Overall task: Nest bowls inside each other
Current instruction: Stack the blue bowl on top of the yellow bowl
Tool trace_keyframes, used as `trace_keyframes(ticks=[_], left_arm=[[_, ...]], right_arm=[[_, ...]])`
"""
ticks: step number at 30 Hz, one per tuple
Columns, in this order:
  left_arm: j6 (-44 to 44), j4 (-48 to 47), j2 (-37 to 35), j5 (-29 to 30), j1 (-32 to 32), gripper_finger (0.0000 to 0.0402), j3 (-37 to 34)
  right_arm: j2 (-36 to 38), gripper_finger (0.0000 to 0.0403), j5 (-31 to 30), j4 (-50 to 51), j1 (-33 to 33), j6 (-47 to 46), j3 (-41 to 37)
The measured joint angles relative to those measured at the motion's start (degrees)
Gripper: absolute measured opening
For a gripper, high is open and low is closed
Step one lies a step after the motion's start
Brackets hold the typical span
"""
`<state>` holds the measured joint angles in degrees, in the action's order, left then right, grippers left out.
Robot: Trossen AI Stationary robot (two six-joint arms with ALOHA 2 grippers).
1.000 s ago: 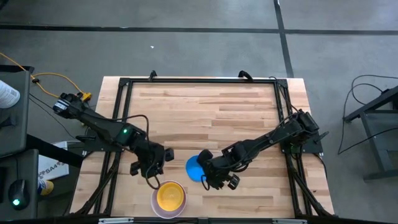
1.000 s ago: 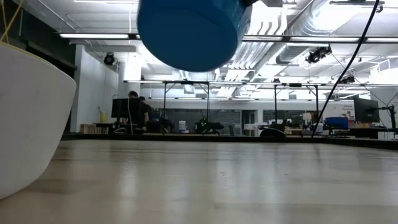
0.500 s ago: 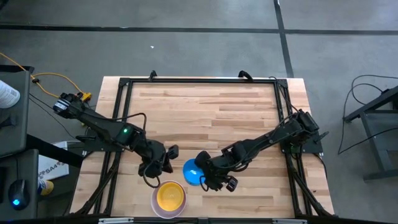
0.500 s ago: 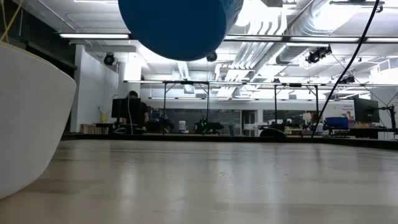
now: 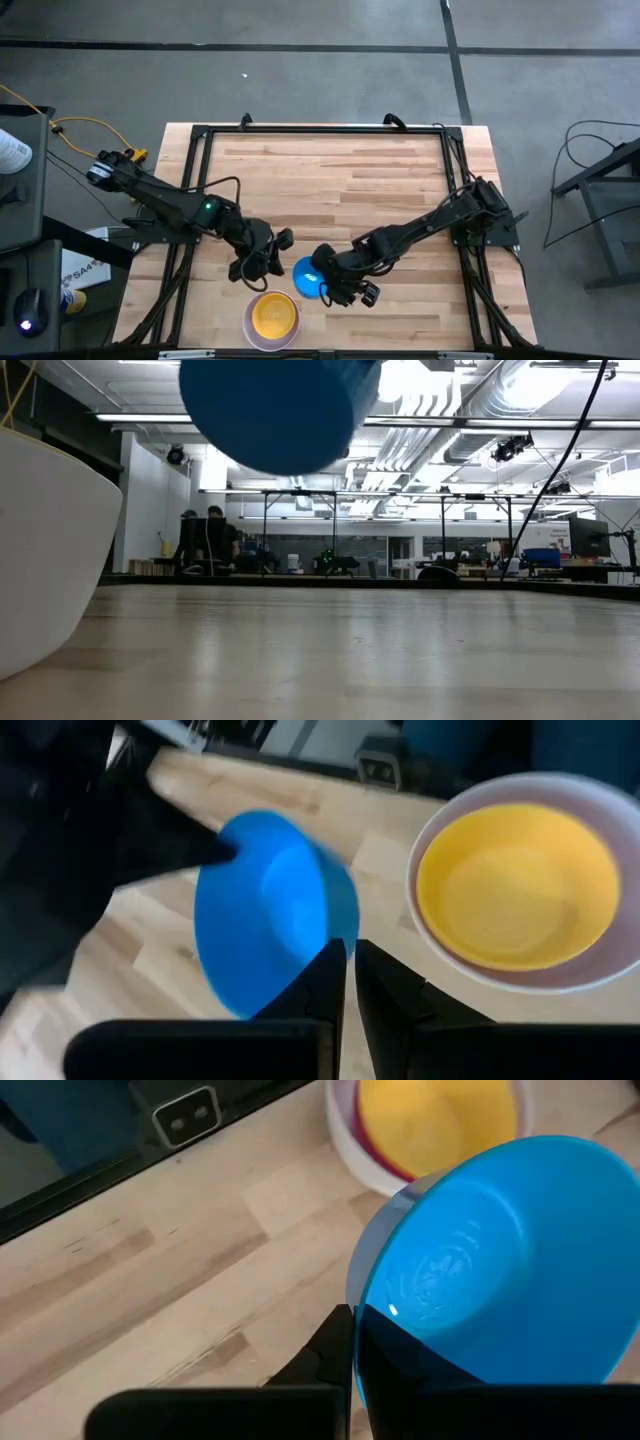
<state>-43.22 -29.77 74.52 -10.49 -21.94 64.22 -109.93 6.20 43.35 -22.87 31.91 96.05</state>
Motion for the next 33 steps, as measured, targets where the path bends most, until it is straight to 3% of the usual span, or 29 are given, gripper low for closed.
trace_keyframes(ticks=[15,22,33], left_arm=[[-1.2,-0.8,1.7,-1.9,2.1,0.0026,0.2],[-4.6,-6.9,2.1,-15.5,7.4,0.0026,5.4],[-7.7,-12.1,6.0,-18.5,8.8,0.0026,5.5]], right_arm=[[0.1,0.0004,1.9,-2.6,0.9,1.0,0.0],[0.1,0.0004,1.9,-2.0,0.9,0.7,0.0],[-0.1,0.0004,1.3,0.9,0.9,2.3,0.0]])
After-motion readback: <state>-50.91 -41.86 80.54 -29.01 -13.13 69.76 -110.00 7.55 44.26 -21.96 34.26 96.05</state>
